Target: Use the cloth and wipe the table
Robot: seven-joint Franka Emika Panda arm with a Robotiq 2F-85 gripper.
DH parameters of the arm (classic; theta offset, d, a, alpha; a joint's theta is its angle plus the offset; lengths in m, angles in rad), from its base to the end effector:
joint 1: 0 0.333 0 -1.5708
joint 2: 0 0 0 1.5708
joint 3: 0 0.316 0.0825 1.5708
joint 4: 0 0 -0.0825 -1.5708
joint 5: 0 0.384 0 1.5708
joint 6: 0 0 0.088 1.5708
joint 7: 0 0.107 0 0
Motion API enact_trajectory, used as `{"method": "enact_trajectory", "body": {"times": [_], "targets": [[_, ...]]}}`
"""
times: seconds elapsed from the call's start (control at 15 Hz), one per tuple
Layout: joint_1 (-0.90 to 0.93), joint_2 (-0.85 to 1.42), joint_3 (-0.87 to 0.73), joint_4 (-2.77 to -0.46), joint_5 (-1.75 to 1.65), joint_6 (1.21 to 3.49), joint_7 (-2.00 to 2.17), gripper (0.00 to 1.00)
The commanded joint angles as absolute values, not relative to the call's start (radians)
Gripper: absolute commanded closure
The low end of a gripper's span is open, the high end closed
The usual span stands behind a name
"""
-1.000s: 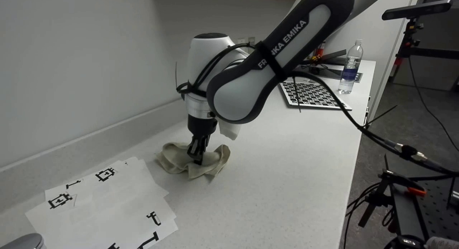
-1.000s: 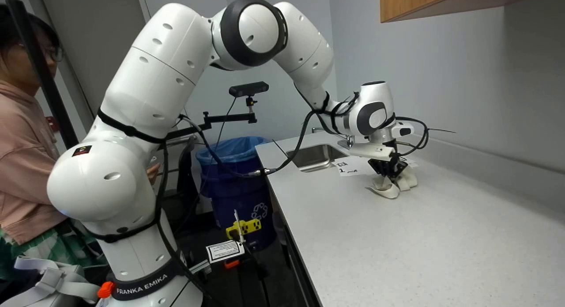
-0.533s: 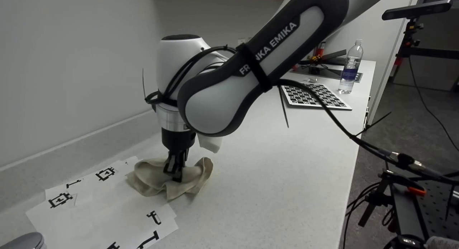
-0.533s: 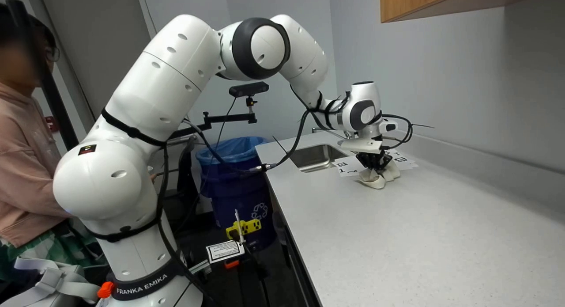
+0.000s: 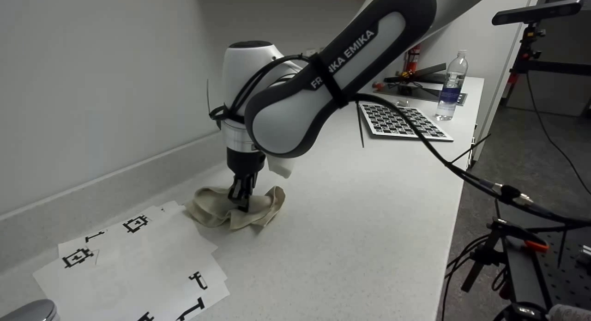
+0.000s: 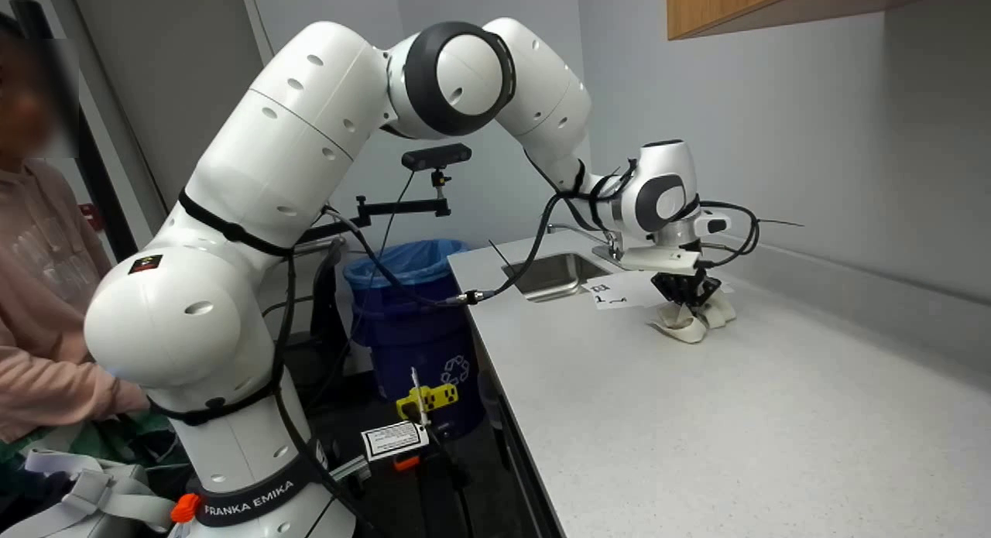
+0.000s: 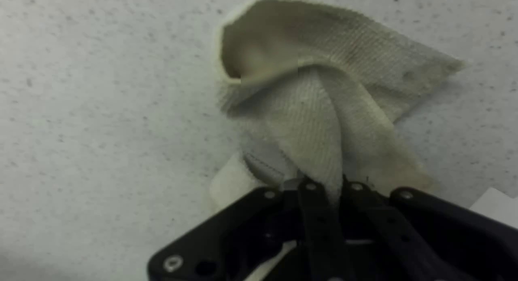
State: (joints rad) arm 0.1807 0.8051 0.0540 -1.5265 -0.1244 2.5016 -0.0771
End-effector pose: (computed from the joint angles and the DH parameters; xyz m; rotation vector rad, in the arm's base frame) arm 0.7064 0.1628 0.1976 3.0409 0.5932 0.2716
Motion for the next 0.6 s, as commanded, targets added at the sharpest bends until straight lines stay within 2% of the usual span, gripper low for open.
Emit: {"method": "enact_trajectory", "body": {"times": [0.0,0.53], "targets": [[0.133,0.732,0.037,-1.653,-0.125,2.582,-0.073,0.98],[0.043,0.584,0.003,-1.939,-0.103,2.815,-0.043,0.98]]}}
